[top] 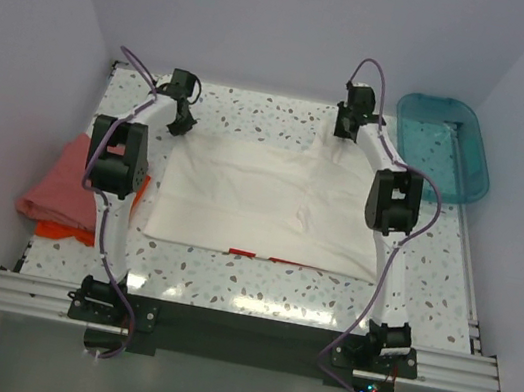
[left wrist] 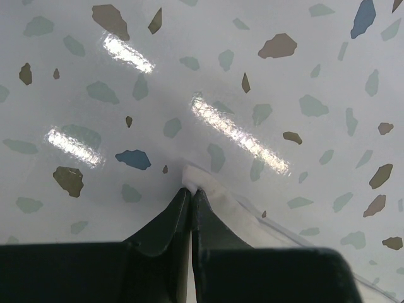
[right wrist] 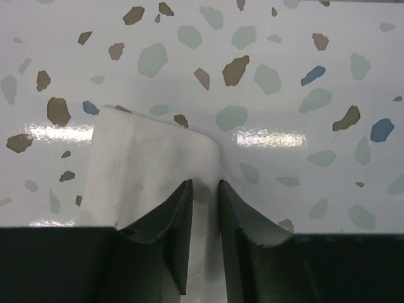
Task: Fold and stack the t-shirts
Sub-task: Fold the tshirt
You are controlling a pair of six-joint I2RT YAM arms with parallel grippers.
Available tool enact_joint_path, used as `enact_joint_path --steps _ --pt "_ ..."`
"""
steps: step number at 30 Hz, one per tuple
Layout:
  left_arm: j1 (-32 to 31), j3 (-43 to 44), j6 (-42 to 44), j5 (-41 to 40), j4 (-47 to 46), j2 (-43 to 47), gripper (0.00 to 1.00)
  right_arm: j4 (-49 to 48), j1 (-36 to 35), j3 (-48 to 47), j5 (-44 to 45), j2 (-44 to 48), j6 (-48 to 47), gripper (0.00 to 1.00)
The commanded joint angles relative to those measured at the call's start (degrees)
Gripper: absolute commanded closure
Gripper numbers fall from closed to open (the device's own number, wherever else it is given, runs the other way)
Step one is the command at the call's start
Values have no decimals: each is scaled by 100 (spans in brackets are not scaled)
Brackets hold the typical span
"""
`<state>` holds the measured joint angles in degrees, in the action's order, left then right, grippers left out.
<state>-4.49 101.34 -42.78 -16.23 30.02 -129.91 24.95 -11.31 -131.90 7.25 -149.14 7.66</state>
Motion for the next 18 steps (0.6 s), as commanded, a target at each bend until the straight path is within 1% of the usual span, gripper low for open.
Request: enact_joint_path --steps 1,2,3,6,11,13,18 --pt "71 -88 95 76 -67 299 100 361 -29 -433 355 -71 -361 77" --pt "71 -79 104 67 -58 308 100 379 -29 -451 409 -71 -423 80" --pt "80 -105 104 59 -49 343 100 440 -29 -442 470 -63 -441 87" --pt "132 -167 112 41 -49 431 100 441 -20 -363 768 51 -441 100" --pt "220 -404 130 41 -110 624 100 309 67 -65 1348 429 -65 100" --pt "256 -509 130 32 -154 677 100 335 137 14 1437 561 129 100" --pt "308 -685 147 41 -172 835 100 256 392 699 1517 1150 771 100"
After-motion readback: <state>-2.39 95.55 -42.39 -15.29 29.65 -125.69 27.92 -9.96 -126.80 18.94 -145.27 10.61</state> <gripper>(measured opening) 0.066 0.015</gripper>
